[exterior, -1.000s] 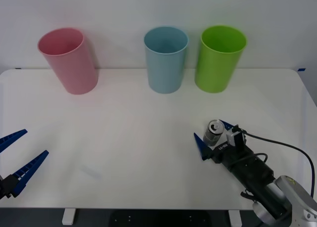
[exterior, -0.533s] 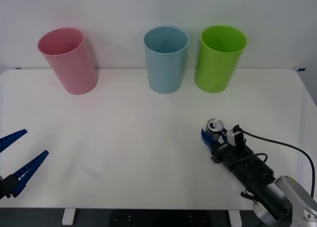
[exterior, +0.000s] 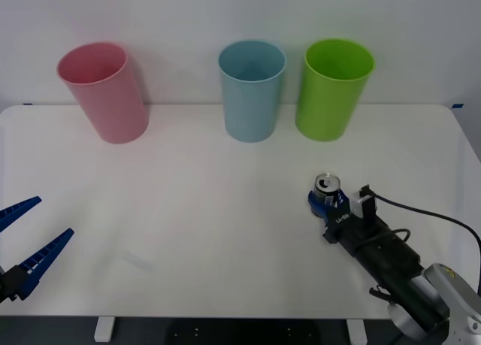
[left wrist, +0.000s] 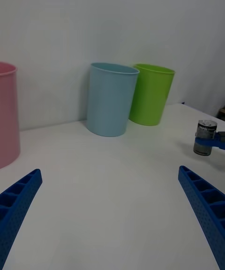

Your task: Grasp the object on the table and drop it into the matching bin: aluminum can to the light blue bin, PET bottle to the pink bin.

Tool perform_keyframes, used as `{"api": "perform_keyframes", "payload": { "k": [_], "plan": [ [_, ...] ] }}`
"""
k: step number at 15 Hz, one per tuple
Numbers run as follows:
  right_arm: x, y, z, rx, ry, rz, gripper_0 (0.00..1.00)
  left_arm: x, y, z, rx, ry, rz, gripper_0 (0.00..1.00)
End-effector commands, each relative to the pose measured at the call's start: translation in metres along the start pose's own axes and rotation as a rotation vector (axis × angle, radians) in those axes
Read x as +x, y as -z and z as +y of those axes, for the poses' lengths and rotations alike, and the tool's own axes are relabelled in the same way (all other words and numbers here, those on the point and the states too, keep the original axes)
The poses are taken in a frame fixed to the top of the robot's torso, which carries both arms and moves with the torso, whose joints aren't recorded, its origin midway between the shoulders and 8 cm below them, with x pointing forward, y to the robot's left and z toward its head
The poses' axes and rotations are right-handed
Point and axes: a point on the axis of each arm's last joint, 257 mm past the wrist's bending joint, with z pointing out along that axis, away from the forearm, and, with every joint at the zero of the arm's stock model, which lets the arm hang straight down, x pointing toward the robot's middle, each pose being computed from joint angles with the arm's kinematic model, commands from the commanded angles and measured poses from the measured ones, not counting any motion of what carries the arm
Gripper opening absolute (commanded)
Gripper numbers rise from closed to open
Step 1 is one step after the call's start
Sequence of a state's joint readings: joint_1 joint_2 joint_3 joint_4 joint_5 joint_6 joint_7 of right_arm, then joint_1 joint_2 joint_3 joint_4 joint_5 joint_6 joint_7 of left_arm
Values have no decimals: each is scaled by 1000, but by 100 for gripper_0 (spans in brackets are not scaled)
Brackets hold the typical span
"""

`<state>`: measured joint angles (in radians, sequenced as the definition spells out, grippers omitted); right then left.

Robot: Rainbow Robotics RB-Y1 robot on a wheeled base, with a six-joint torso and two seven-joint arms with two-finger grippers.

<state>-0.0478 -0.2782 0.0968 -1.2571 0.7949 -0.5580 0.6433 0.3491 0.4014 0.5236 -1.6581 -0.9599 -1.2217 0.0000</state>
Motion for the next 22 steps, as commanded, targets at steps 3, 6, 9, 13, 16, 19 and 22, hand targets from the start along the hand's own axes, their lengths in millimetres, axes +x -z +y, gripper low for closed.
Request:
{"api": "perform_keyframes", "payload": {
  "k": [3,6,9,13,16,19,22],
  "plan": [
    [-51,4,3,-44,-93,-79,0,0,0,0,0,0,0,100],
    [-85,7,6,-86,-140,-121,0,0,0,0,0,0,0,100],
    [-128,7,15,-145,-140,-161,0,0,0,0,0,0,0,100],
    [-176,4,19,-229,-93,-205,0,0,0,0,0,0,0,100],
    [-203,-7,17,-260,-44,-233,0,0,0,0,0,0,0,100],
    [-231,-18,20,-304,-55,-250,0,0,0,0,0,0,0,100],
    [-250,-29,24,-341,-79,-242,0,0,0,0,0,0,0,100]
  ]
}}
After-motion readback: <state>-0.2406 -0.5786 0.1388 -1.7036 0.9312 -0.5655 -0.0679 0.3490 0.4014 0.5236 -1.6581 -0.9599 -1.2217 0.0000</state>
